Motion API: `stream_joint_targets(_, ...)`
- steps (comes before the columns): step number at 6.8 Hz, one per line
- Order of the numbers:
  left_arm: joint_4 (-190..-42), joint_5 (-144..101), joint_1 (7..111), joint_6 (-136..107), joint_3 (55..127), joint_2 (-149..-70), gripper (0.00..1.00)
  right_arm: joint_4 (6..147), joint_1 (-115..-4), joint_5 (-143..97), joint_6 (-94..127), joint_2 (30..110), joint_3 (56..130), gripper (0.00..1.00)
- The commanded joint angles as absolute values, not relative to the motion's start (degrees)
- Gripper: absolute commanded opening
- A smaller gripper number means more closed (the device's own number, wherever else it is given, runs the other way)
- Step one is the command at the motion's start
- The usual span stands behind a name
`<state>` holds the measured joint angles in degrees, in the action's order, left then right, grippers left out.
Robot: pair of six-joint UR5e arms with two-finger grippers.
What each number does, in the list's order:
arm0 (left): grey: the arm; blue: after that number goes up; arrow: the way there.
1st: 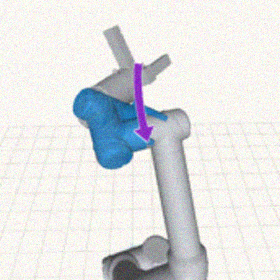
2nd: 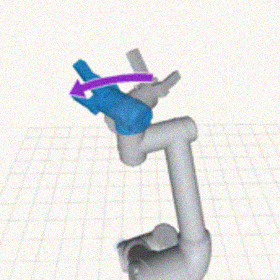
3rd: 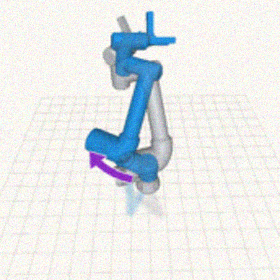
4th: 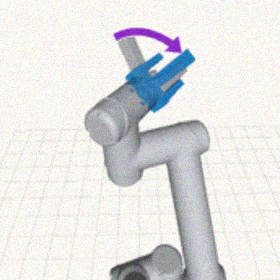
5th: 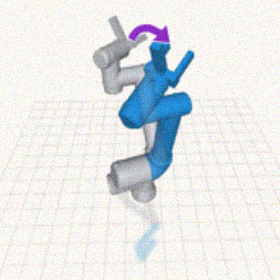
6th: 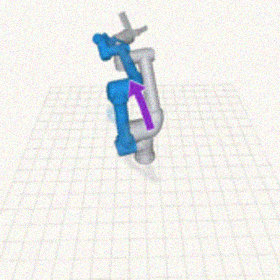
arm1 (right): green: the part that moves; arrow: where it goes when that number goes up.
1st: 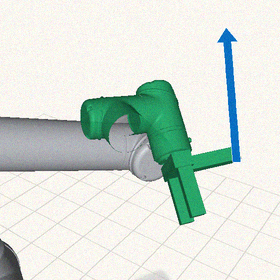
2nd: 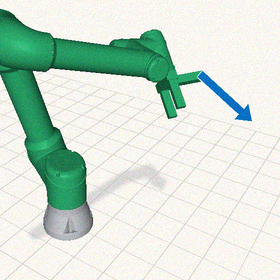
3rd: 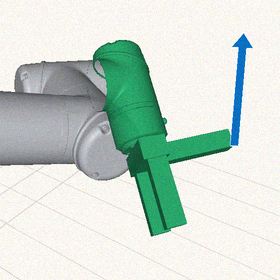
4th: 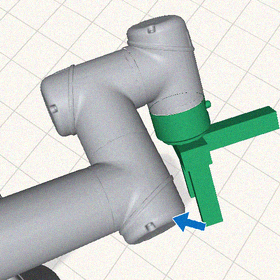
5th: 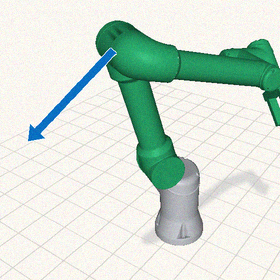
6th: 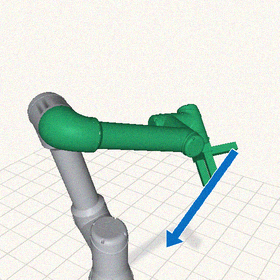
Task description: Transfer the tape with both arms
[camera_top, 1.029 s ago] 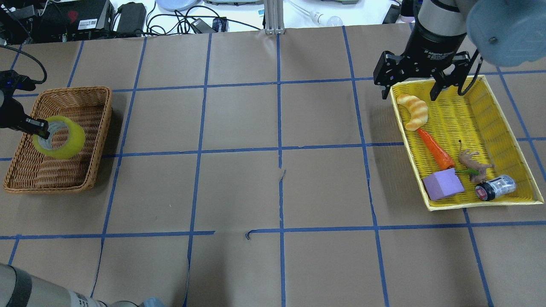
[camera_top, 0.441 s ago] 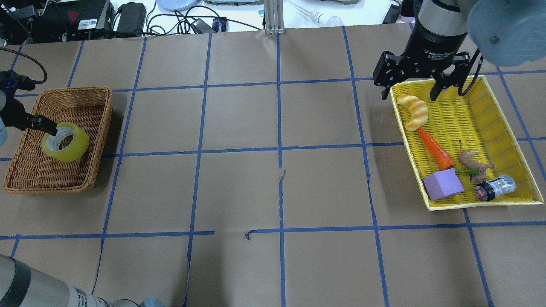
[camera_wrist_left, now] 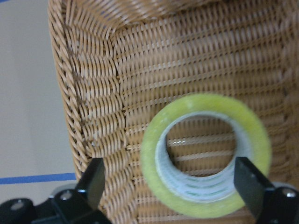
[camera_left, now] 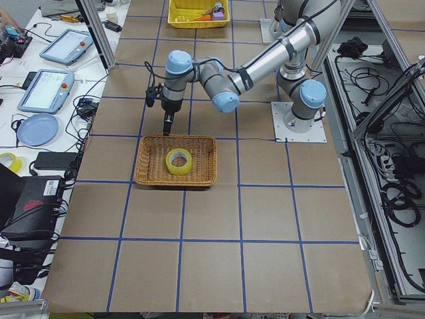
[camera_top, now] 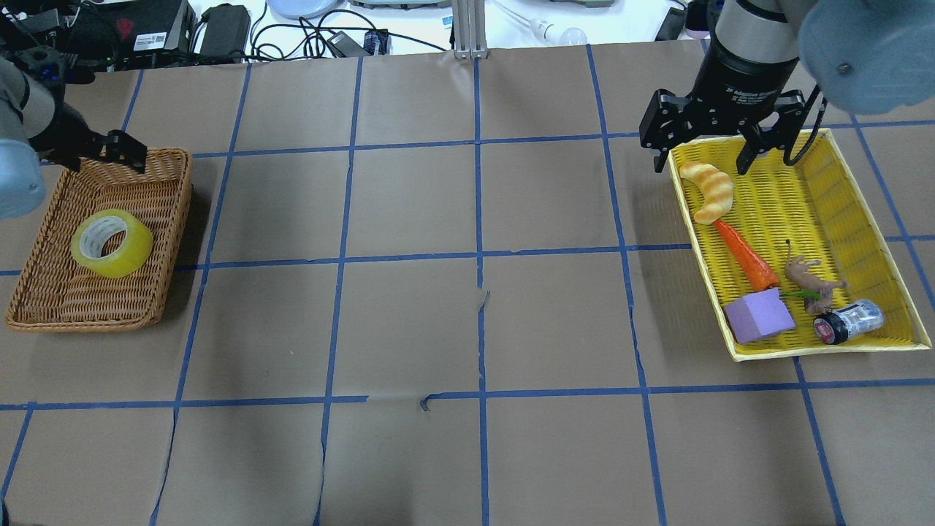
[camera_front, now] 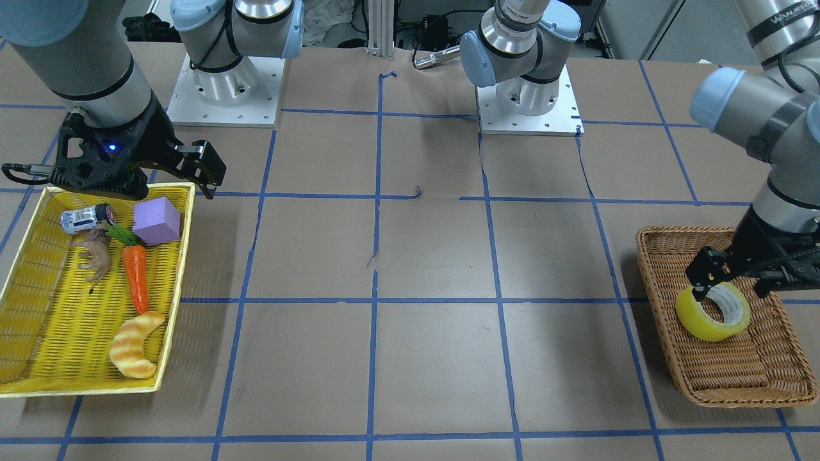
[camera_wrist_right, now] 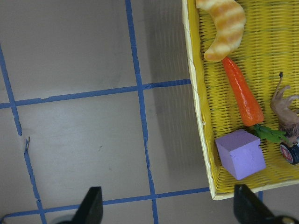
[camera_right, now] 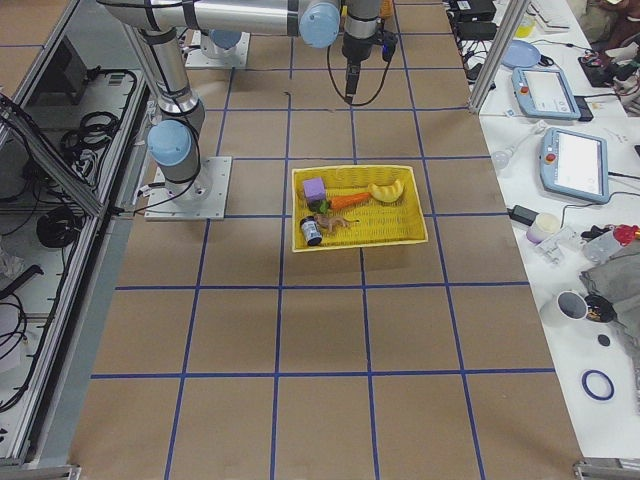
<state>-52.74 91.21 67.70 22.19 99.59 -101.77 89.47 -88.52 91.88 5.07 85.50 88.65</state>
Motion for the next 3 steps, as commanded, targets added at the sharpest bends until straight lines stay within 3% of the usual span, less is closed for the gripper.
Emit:
stream_joint_targets(1, -63.40, 91.14, 80.27, 8.93, 98.53, -96.44, 1.00, 89.83, -88.42, 91.93, 5.10, 85.43, 88.59, 1.00)
stream_joint_targets(3, -75.78, 88.52, 89.43, -1.72, 95.56, -93.35, 1.00, 91.48, -88.42, 91.49, 5.10, 85.43, 88.59, 1.00)
